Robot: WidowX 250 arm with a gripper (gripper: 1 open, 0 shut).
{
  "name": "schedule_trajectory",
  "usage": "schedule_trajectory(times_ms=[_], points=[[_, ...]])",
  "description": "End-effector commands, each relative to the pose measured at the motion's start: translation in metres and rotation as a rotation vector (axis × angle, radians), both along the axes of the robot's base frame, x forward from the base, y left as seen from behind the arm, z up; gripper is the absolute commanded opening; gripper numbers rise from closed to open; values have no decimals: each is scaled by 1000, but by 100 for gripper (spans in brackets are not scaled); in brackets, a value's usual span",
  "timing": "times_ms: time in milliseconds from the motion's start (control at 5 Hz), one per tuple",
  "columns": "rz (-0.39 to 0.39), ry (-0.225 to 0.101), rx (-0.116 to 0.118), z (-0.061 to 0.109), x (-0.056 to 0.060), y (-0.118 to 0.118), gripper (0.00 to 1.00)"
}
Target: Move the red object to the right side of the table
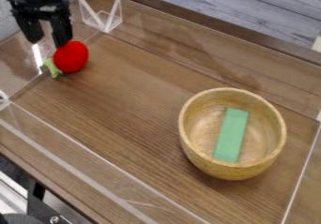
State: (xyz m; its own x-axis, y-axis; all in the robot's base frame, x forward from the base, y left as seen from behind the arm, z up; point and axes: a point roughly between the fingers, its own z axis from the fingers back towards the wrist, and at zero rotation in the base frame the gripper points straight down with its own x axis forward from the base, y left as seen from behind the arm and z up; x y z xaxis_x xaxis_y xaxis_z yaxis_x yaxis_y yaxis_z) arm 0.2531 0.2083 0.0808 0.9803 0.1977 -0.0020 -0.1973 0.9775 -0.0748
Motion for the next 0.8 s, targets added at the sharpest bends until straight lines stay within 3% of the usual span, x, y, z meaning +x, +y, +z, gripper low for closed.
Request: schedule_trajectory(times_ms=[0, 600], points=[[-76, -47, 9, -2, -2, 4, 100], [102, -98, -34, -6, -6, 6, 100]])
